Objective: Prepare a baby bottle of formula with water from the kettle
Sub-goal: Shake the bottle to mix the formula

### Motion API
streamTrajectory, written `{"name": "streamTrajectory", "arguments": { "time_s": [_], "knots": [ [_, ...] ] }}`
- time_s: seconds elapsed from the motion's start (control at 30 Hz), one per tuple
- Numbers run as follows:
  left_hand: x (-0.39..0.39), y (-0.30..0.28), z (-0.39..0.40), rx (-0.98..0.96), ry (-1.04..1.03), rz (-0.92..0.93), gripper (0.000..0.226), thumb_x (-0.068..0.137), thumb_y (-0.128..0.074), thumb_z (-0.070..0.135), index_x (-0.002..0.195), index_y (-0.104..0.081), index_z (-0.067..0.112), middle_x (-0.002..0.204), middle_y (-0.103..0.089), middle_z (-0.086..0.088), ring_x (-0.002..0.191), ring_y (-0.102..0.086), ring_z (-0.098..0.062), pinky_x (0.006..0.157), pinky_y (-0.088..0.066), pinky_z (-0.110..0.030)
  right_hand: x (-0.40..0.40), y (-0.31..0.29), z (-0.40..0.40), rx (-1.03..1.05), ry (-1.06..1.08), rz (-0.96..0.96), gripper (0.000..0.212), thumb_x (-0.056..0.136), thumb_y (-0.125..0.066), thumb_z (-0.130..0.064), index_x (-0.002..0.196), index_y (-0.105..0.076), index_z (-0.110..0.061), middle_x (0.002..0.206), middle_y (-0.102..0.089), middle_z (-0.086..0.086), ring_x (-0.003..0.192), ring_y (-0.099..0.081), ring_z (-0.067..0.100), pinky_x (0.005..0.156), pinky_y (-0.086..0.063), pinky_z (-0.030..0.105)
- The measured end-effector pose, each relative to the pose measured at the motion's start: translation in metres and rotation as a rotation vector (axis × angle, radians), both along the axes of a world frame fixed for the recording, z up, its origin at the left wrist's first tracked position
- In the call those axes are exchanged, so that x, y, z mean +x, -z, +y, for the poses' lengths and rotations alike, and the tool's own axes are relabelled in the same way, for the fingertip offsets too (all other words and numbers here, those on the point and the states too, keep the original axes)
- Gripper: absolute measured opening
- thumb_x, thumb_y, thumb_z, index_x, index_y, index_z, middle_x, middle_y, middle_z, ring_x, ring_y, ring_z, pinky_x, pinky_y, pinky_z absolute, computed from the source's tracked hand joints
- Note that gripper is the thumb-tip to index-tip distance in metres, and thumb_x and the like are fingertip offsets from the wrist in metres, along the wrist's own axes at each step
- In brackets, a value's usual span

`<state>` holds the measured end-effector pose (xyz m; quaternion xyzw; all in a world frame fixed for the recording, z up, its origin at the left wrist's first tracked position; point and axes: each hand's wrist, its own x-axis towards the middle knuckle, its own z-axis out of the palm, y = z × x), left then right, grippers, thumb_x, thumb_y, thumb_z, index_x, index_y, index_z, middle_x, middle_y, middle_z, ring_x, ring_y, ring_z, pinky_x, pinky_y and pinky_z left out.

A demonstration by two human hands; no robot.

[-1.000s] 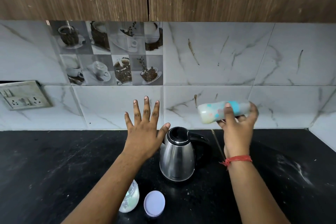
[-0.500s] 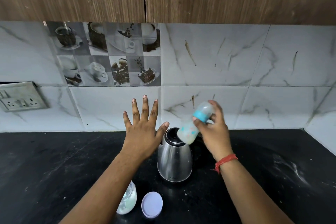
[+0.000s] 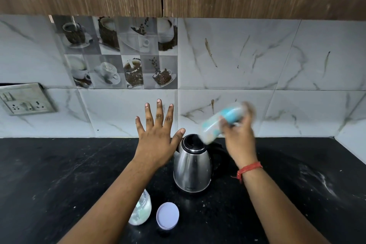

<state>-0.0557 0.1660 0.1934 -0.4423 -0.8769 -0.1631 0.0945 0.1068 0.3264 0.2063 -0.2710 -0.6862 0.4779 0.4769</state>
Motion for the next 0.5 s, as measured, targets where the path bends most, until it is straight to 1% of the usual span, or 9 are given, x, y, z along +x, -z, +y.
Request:
{"name": "streamTrajectory", "arguments": {
  "time_s": [0.03,0.07,0.13,0.2,0.23,0.33,0.37,0.43,0.5],
  "knots": [
    [0.000,0.000,0.000,0.001,-0.001,0.004,0.083,0.088,0.007,0.075,0.158,0.025,0.036,0.163,0.040,0.000,0.149,0.039,-0.032,0.122,0.012,-0.064,-0.003,0.008,0.000,0.046,-0.102,-0.179,0.070,0.090,-0.076,-0.025,0.147,-0.038,-0.035,0.118,-0.068,0.000,0.090,-0.065,-0.005,0.074,-0.050,0.005],
    [-0.001,0.000,0.001,0.005,-0.002,0.006,0.083,0.088,0.006,0.075,0.158,0.024,0.036,0.164,0.040,-0.001,0.149,0.039,-0.032,0.122,0.012,-0.064,-0.003,0.010,-0.001,0.026,-0.109,-0.210,0.069,0.088,-0.078,-0.025,0.145,-0.040,-0.037,0.118,-0.068,0.000,0.091,-0.064,-0.007,0.072,-0.048,0.003],
    [-0.001,0.000,0.001,0.016,-0.004,0.001,0.083,0.088,0.006,0.076,0.158,0.025,0.036,0.164,0.039,-0.001,0.149,0.039,-0.032,0.122,0.012,-0.063,0.002,0.004,0.002,-0.040,-0.017,-0.029,0.067,0.089,-0.077,-0.025,0.144,-0.040,-0.037,0.115,-0.069,-0.003,0.095,-0.068,-0.001,0.076,-0.055,0.012],
    [-0.001,0.002,0.000,0.007,-0.002,-0.006,0.082,0.088,0.006,0.076,0.158,0.026,0.036,0.164,0.040,0.000,0.149,0.039,-0.032,0.122,0.012,-0.064,0.004,0.004,0.007,-0.123,0.102,0.229,0.066,0.092,-0.074,-0.025,0.145,-0.036,-0.035,0.114,-0.068,-0.008,0.098,-0.073,0.010,0.084,-0.061,0.033],
    [-0.001,0.003,-0.001,0.001,-0.001,-0.010,0.082,0.088,0.006,0.076,0.157,0.026,0.037,0.164,0.040,0.000,0.149,0.039,-0.032,0.123,0.012,-0.064,0.002,0.003,0.006,-0.094,0.103,0.212,0.067,0.092,-0.073,-0.024,0.146,-0.034,-0.034,0.113,-0.068,-0.008,0.095,-0.073,0.010,0.085,-0.061,0.033],
    [-0.001,0.004,0.000,0.005,0.005,-0.007,0.081,0.089,0.006,0.076,0.157,0.027,0.037,0.163,0.040,0.000,0.149,0.040,-0.032,0.123,0.012,-0.064,-0.005,0.020,0.000,0.078,-0.117,-0.337,0.072,0.087,-0.078,-0.030,0.146,-0.037,-0.040,0.117,-0.069,0.001,0.090,-0.067,0.004,0.078,-0.054,0.017],
    [-0.002,0.004,0.000,0.011,0.005,-0.009,0.081,0.089,0.005,0.076,0.157,0.027,0.037,0.163,0.040,0.000,0.149,0.040,-0.031,0.123,0.012,-0.064,-0.004,0.022,0.000,0.067,-0.123,-0.365,0.071,0.086,-0.079,-0.031,0.143,-0.039,-0.043,0.118,-0.068,0.001,0.092,-0.067,0.004,0.077,-0.054,0.016],
    [-0.003,0.004,0.000,0.019,0.003,-0.012,0.082,0.089,0.005,0.076,0.158,0.025,0.036,0.164,0.039,-0.001,0.149,0.039,-0.032,0.122,0.012,-0.063,0.003,0.015,0.003,-0.033,0.012,-0.099,0.065,0.088,-0.077,-0.029,0.140,-0.040,-0.043,0.117,-0.069,-0.001,0.094,-0.069,0.005,0.080,-0.059,0.022],
    [-0.003,0.005,0.000,0.009,0.003,-0.015,0.082,0.089,0.004,0.076,0.158,0.025,0.036,0.164,0.038,-0.001,0.149,0.039,-0.033,0.122,0.012,-0.064,0.006,0.009,0.007,-0.113,0.160,0.210,0.064,0.091,-0.075,-0.029,0.141,-0.037,-0.040,0.115,-0.067,-0.008,0.097,-0.073,0.012,0.087,-0.062,0.042]
  ]
}}
